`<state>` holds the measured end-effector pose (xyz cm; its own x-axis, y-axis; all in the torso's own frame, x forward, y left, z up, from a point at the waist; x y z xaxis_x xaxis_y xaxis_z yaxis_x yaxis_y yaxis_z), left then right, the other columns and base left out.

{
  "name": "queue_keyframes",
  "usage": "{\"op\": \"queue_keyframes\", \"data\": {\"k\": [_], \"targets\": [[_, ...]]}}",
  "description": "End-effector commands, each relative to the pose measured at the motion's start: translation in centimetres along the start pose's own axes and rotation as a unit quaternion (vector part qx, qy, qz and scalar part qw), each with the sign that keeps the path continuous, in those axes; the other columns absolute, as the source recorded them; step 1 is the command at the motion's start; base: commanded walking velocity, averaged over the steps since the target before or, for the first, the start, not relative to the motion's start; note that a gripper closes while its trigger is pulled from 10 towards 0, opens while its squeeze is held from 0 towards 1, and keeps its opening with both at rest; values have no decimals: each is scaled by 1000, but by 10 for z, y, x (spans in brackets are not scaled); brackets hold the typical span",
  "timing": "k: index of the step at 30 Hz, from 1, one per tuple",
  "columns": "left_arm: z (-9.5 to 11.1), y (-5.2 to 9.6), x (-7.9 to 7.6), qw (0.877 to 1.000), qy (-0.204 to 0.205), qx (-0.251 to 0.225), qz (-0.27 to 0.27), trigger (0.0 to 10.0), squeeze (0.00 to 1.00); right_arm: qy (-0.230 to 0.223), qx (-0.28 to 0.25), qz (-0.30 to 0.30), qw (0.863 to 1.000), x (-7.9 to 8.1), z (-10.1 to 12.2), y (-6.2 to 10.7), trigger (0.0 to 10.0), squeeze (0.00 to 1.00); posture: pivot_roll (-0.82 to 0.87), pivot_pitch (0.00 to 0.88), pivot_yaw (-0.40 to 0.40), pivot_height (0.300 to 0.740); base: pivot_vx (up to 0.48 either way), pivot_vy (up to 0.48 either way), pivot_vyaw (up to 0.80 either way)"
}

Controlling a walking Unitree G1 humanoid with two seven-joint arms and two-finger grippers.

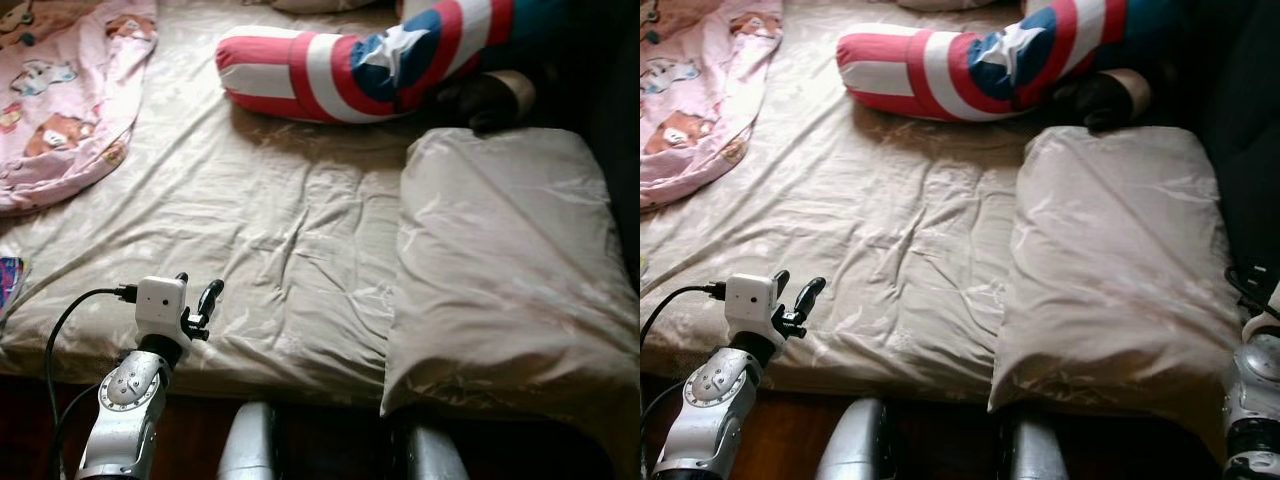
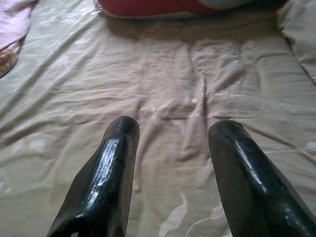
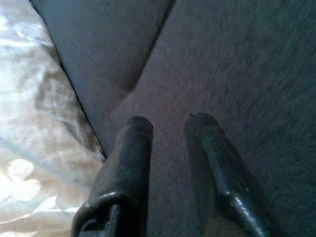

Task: Clean up the room

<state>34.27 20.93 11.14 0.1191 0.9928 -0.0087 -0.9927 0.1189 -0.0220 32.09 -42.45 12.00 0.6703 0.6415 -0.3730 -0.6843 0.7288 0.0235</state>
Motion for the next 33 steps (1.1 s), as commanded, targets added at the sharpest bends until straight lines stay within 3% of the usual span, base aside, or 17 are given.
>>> {"op": "queue_keyframes", "data": {"k": [1,4,5,6,7,8,13,15,16,19,24,27,29,30,31,32,33], "targets": [[-7,4,1,1000,1,10,2,10000,0,1,-34,33,999,11,11,3,10000,0,37,241,9,632,0,0,0],[-9,4,1,1000,4,11,4,10000,0,-55,-83,123,987,49,31,16,10000,0,31,243,8,632,0,0,0],[-10,4,1,1000,6,12,5,10000,0,-74,-103,168,978,70,37,27,10000,0,28,241,5,632,0,0,0],[-10,4,1,1000,6,12,5,10000,0,-74,-103,168,978,70,37,27,10000,0,28,241,5,632,0,0,0],[-11,3,1,1000,8,12,6,10000,0,-81,-108,199,971,87,36,37,10000,0,25,240,1,637,0,0,0],[-11,3,1,1000,8,12,6,10000,0,-81,-108,199,971,87,36,37,10000,0,25,240,1,637,0,0,0],[-13,-1,1,1000,23,10,15,10000,0,-101,-85,257,957,120,24,56,10000,0,17,214,-12,672,0,0,0],[-16,-2,5,998,48,10,32,10000,0,-104,-69,287,950,135,14,66,10000,0,13,196,-18,682,0,0,0],[-26,-2,13,995,79,19,56,10000,0,-104,-46,306,945,145,-2,75,10000,0,12,167,-24,692,0,0,0],[-42,1,23,990,110,37,84,10000,0,-94,-1,323,942,155,-31,89,10000,0,14,138,-29,707,0,0,0],[-60,3,28,987,111,64,97,10000,0,-92,52,323,941,159,-62,100,10000,0,19,104,-25,727,0,0,0],[-84,10,34,982,116,102,109,10000,0,-88,113,326,934,162,-96,119,10000,0,-1,80,-16,740,0,0,0],[-84,10,34,982,116,102,109,10000,0,-88,113,326,934,162,-96,119,10000,0,-1,80,-16,740,0,0,0],[-105,20,34,976,121,136,119,10000,0,-82,140,326,931,161,-113,129,10000,0,-15,52,-9,740,0,0,0],[-105,20,34,976,121,136,119,10000,0,-82,140,326,931,161,-113,129,10000,0,-15,52,-9,740,0,0,0],[-127,31,33,968,126,176,130,10000,0,-77,171,320,929,157,-130,138,10000,0,-25,43,-13,740,0,0,0],[-135,35,31,965,127,191,132,10000,0,-80,185,316,927,156,-137,141,10000,0,-30,36,-14,740,0,0,0]]}}
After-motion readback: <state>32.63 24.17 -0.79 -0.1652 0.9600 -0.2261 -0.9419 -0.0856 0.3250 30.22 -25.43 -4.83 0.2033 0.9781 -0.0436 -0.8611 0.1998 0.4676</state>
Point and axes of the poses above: a point about 5 cm out from each wrist's last joint towards the gripper, its own y axis pointing back from the gripper into the wrist, its own z axis along the axis of the wrist's last joint, x = y × z, the point moved 6 cm from there along -y, pointing out of the wrist towards the gripper, and after that the axes turned 8 degrees about y, right-handed, at the moved point
